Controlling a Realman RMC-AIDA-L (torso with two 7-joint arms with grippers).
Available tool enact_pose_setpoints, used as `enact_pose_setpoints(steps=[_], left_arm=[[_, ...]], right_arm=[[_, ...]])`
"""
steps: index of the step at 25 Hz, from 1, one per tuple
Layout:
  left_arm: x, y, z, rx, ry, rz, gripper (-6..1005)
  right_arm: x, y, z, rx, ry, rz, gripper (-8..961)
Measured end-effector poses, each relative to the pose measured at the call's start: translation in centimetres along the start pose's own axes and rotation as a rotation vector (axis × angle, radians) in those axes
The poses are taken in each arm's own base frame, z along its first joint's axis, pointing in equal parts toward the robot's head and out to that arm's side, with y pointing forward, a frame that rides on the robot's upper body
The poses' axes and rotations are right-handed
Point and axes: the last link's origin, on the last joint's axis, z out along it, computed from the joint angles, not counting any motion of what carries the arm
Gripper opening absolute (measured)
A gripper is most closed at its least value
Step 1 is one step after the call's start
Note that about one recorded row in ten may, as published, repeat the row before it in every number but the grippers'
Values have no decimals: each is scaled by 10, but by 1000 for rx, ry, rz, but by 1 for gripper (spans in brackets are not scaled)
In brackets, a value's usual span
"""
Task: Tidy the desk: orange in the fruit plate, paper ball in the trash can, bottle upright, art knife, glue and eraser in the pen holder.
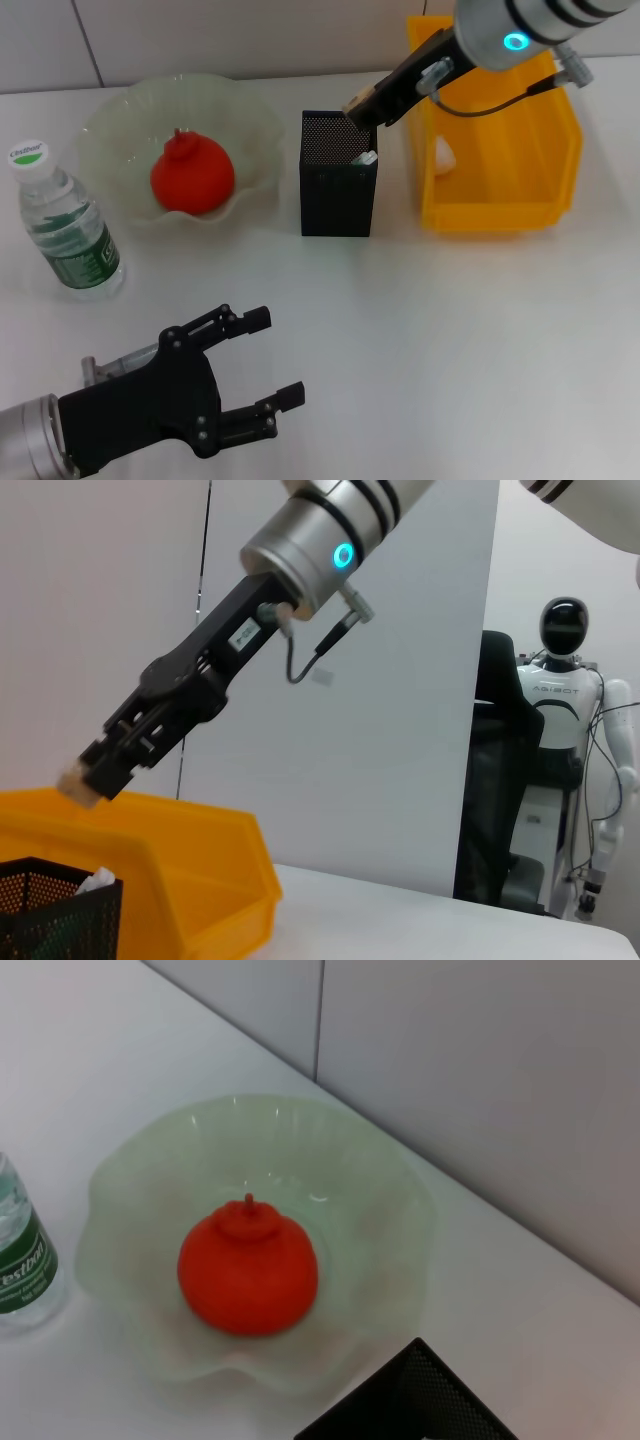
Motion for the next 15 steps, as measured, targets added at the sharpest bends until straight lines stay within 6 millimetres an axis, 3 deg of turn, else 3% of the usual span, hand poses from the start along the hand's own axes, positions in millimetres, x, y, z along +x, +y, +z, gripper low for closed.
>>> enact_pose_setpoints(steps=[9, 15], left_arm=[[0, 0, 0, -4, -1, -2, 834], [1, 1, 0, -8, 5, -1, 834]], right_arm=[[-1, 1, 27, -4, 27, -30, 471], [-2, 1, 32, -2, 24, -41, 490]])
